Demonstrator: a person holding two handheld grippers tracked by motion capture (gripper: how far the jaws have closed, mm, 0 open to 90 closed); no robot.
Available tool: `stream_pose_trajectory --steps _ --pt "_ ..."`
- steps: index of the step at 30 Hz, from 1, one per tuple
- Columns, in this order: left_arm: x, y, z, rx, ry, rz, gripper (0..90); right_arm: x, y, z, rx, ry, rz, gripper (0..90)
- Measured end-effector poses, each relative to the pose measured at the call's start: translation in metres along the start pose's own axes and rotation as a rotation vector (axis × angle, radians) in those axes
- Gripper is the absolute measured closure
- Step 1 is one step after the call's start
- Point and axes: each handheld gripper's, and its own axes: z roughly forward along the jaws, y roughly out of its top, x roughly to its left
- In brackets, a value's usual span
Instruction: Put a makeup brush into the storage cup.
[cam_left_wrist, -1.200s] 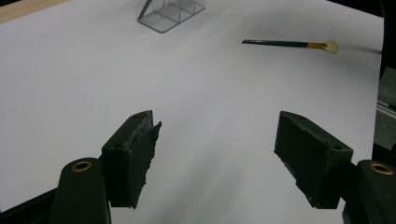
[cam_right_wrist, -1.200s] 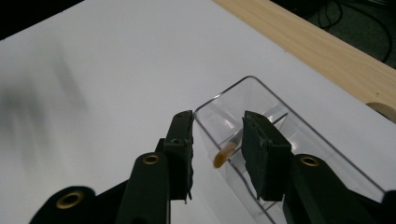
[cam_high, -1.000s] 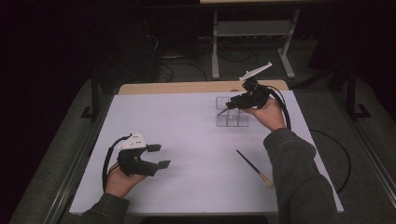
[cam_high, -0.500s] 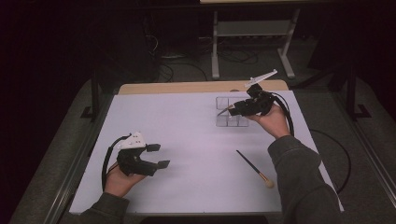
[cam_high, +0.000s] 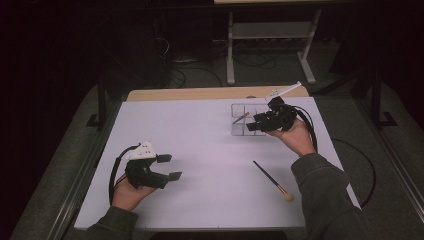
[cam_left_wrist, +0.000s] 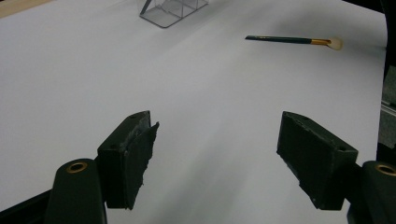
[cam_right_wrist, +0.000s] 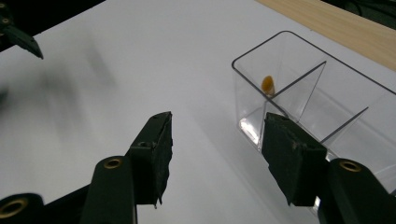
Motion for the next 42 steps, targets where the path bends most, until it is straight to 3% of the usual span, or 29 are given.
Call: stream_pose_trajectory --steps 17,30,42 --pt "0.001 -0.001 0.000 -0.001 -0.004 -0.004 25.8 0.009 -0.022 -0.013 0.014 -0.002 0.000 35.4" --pt "0.000 -0.001 0.004 0.011 0.000 -0.002 23.7 0.012 -0.043 -0.020 0.022 -0.012 0.008 34.5" --pt "-0.001 -0.002 0.003 0.016 0.010 -0.002 23.7 0.024 -0.061 -0.025 0.063 -0.018 0.003 36.9"
